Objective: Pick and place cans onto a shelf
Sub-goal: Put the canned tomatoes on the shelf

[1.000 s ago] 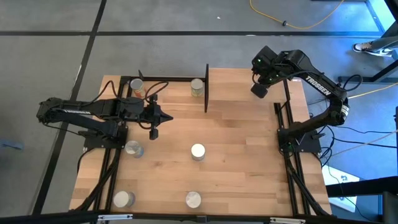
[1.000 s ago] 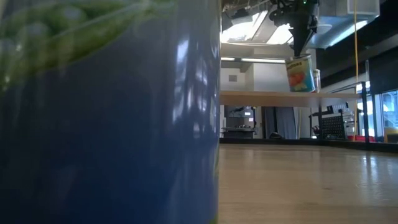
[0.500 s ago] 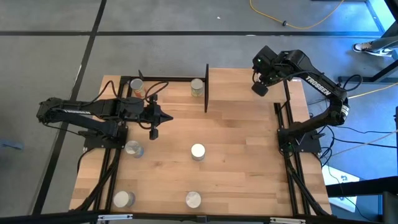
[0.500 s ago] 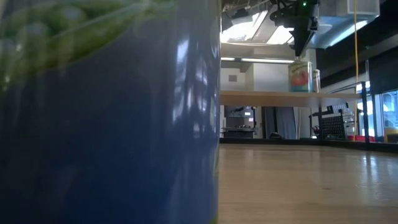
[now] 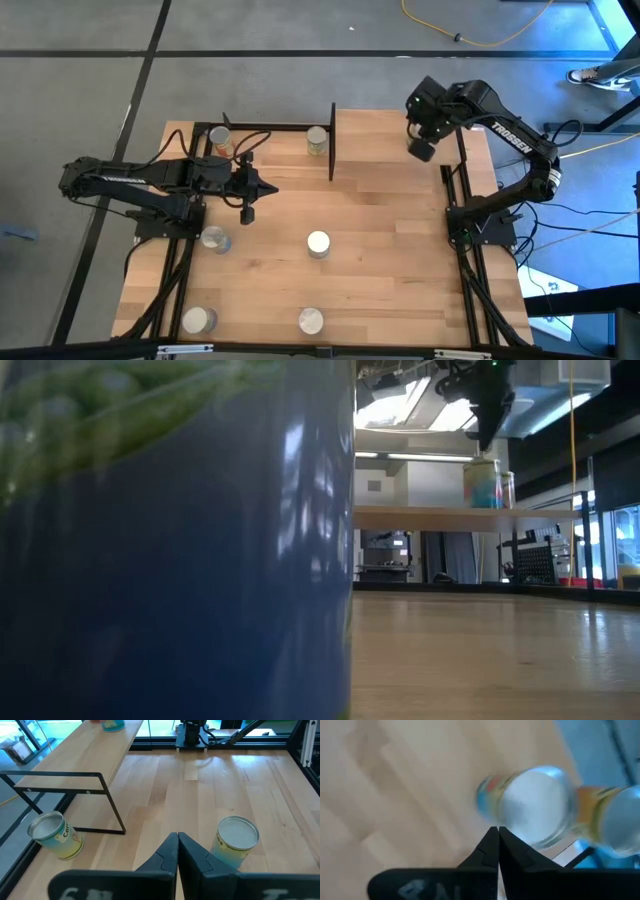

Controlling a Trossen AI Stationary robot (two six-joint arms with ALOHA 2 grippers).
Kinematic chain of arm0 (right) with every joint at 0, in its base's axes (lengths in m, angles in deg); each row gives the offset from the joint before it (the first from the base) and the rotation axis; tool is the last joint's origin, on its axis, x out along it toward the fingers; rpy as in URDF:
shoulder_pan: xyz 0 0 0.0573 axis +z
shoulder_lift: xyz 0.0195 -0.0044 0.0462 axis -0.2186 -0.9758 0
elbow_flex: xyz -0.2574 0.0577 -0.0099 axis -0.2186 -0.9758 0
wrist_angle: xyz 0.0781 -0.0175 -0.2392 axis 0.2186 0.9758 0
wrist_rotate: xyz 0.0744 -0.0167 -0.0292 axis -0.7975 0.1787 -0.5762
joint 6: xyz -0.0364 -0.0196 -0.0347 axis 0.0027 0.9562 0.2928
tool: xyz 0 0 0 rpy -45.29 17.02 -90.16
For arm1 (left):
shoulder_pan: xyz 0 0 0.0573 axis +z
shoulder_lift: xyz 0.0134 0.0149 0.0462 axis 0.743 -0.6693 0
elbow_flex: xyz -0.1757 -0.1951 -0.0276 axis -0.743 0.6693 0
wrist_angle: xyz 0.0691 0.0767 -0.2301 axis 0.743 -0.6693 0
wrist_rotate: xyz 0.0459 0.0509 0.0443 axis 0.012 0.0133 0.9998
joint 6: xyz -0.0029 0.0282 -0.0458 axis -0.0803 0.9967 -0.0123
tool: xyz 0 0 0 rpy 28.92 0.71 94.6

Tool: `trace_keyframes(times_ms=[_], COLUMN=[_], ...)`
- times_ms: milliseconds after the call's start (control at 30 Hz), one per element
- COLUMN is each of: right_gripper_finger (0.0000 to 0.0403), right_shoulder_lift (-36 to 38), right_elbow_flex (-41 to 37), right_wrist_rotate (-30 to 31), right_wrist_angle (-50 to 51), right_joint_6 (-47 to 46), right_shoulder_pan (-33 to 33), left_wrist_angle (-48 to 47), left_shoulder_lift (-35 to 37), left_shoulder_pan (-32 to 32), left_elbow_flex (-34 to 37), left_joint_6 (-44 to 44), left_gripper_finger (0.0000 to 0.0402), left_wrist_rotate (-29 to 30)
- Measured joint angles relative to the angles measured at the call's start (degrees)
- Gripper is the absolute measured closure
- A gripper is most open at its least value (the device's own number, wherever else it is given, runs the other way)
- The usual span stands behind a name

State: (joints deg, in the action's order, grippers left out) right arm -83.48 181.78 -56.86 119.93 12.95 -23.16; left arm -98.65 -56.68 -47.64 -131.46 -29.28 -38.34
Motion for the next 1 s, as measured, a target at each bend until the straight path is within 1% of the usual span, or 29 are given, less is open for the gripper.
trace_keyframes(times_ms=[133, 233, 300, 400, 567, 667, 833, 1000], right_gripper_finger=[0.04, 0.04, 0.0401, 0.0401, 0.0401, 0.0402, 0.0402, 0.0402], right_shoulder_lift=[0.5, 0.7, 0.5, 0.6, 0.6, 0.6, 0.6, 0.6], right_elbow_flex=[-1.8, -5.7, -9.2, -14.6, -20.0, -21.0, -20.2, -20.2], right_wrist_rotate=[-1.9, -2.2, -0.5, 4.2, 4.7, 4.9, 8.8, 9.3], right_wrist_angle=[0.5, 0.5, 0.5, -1.0, -6.0, -8.8, -11.4, -14.2], right_joint_6=[-0.3, -1.3, -1.9, -2.1, -1.0, -0.2, 0.2, 1.6], right_shoulder_pan=[0.0, 0.0, 0.0, 0.0, 0.0, 0.0, 0.0, 0.0], left_wrist_angle=[0.0, 0.0, 0.0, 0.0, 0.0, 0.0, 0.0, 0.0], left_shoulder_lift=[0.0, 0.0, 0.0, 0.0, 0.0, 0.0, 0.0, 0.0], left_shoulder_pan=[0.0, 0.0, 0.0, 0.0, 0.0, 0.0, 0.0, 0.0], left_elbow_flex=[0.0, 0.0, 0.0, 0.0, 0.0, 0.0, 0.0, 0.0], left_joint_6=[0.0, 0.0, 0.0, 0.0, 0.0, 0.0, 0.0, 0.0], left_gripper_finger=[0.0401, 0.0401, 0.0401, 0.0401, 0.0401, 0.0401, 0.0401, 0.0401], left_wrist_rotate=[0.0, 0.0, 0.0, 0.0, 0.0, 0.0, 0.0, 0.0])
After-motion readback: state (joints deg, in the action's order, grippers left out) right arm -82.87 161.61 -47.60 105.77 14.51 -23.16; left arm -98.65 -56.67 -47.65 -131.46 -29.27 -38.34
